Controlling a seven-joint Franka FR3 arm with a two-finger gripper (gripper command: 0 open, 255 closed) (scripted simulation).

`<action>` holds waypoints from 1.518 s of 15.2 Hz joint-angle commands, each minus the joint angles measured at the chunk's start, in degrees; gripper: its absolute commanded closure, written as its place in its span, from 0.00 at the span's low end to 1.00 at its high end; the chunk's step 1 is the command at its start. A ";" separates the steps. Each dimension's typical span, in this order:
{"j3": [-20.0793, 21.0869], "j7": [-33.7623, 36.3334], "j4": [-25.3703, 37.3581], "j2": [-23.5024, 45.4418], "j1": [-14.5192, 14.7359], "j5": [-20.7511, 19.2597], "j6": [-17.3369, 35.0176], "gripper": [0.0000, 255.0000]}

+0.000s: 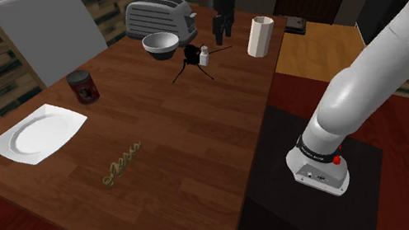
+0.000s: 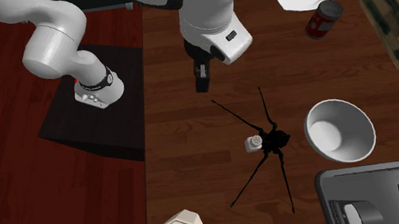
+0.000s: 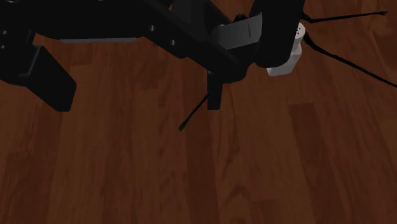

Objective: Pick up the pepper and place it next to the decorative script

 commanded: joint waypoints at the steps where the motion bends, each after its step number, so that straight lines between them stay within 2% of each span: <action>1: -0.63 -1.71 3.39 5.18 -0.11 -0.12 1.28 0.00; 11: -2.53 -9.81 22.38 28.12 -2.29 0.05 2.95 0.00; 15: -2.60 -12.50 32.86 38.03 -3.70 0.31 1.63 0.00; 19: -2.41 -14.86 46.15 49.00 -5.41 0.48 -1.35 0.00; 20: -2.37 -15.04 47.50 50.03 -5.59 0.49 -1.71 0.00; 23: -2.37 -15.03 45.04 49.93 -5.58 0.47 0.65 0.00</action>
